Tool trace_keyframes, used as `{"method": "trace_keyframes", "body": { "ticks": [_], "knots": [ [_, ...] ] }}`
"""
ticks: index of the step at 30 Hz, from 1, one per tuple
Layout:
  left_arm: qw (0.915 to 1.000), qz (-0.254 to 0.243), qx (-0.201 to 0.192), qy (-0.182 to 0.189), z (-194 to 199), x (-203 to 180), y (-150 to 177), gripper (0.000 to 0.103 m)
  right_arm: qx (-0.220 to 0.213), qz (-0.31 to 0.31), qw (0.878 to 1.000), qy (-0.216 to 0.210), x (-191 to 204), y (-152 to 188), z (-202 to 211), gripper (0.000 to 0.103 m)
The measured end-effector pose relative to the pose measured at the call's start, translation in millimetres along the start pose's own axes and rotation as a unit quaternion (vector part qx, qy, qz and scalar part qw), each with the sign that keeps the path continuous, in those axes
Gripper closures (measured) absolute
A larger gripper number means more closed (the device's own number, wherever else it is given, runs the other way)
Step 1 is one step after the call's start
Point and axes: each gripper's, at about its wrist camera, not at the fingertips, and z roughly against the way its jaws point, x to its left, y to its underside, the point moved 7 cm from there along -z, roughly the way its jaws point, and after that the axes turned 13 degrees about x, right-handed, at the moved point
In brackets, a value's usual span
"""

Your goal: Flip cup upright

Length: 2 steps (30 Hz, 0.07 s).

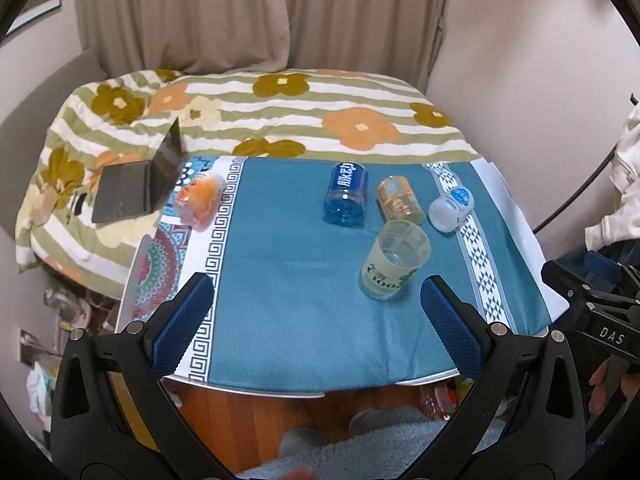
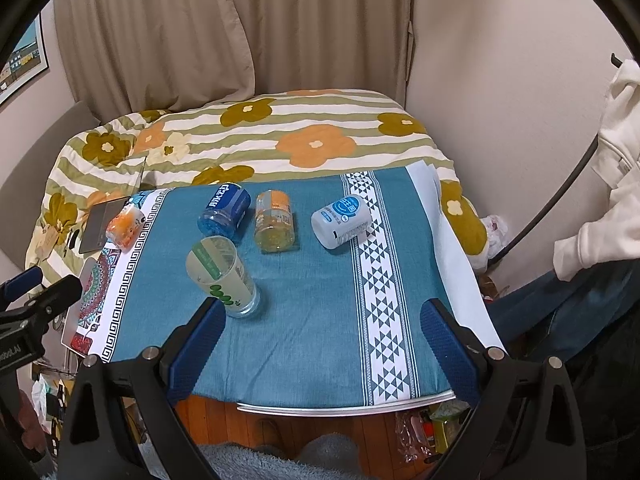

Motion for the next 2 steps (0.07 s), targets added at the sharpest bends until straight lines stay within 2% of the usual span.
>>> {"method": "trace_keyframes", "body": {
  "ticks": [2],
  "knots": [
    [0.9999,0.007,-0.003,-0.009,0.6,4.0,-1.6,0.0,-0.001,0.009,1.0,-0.008,1.2,-3.4,-2.2,0.006]
  ]
}}
